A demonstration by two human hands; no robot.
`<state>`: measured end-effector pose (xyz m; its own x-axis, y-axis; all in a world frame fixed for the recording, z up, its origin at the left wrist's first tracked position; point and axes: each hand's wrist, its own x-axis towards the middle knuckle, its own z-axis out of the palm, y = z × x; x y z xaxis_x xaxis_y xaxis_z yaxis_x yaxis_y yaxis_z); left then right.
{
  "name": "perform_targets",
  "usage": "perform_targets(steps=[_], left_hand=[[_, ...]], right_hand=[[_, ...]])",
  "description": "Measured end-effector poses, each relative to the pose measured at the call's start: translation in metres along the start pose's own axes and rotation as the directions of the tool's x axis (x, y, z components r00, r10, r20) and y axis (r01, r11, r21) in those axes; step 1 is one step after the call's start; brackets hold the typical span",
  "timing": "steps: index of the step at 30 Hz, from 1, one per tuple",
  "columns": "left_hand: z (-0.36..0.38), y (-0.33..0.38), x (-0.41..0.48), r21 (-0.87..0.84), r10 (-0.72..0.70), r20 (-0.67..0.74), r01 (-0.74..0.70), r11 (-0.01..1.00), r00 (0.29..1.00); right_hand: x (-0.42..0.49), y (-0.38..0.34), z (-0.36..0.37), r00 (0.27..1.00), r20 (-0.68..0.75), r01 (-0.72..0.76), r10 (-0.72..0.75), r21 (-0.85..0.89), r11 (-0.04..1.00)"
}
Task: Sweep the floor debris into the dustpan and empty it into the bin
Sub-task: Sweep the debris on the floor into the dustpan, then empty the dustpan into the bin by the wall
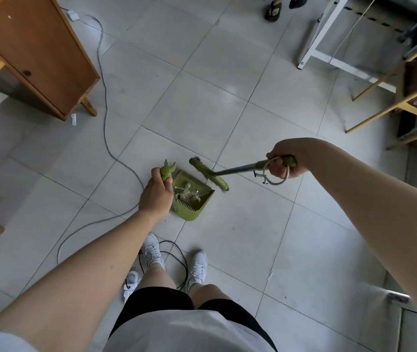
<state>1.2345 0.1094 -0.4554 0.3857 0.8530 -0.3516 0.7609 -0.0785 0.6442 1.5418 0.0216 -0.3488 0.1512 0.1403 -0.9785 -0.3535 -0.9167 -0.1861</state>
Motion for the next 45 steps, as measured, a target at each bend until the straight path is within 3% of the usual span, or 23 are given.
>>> perform_targets(steps=[8,13,18,24,33,45], left_hand=[[-0.028,0.011,0.005,-0.080,0.051,-0.061,-0.056,0.995,0.997],[-0.050,0.013,0.009,-0.069,0.127,-0.098,-0.134,0.989,0.987],[-0.069,0.012,0.008,-0.059,0.153,-0.135,-0.162,0.985,0.979],[-0.101,0.000,0.003,-0.051,0.147,-0.177,-0.158,0.986,0.973],[-0.175,-0.047,0.015,-0.108,0.042,-0.317,-0.080,0.991,0.948],[-0.278,-0.141,0.016,-0.100,-0.043,-0.384,0.005,0.995,0.922]], right_hand=[[-0.006,-0.007,0.028,0.996,0.071,0.057,-0.060,0.057,0.997],[-0.027,-0.028,0.055,0.983,0.133,0.139,-0.126,-0.088,0.986],[-0.043,-0.046,0.076,0.985,0.137,0.110,-0.108,-0.014,0.994],[-0.055,-0.073,0.117,0.984,0.128,0.139,-0.123,-0.126,0.982],[-0.082,-0.133,0.218,0.970,0.183,0.201,-0.161,-0.224,0.954],[-0.101,-0.184,0.410,0.922,0.347,0.344,-0.173,-0.528,0.776]])
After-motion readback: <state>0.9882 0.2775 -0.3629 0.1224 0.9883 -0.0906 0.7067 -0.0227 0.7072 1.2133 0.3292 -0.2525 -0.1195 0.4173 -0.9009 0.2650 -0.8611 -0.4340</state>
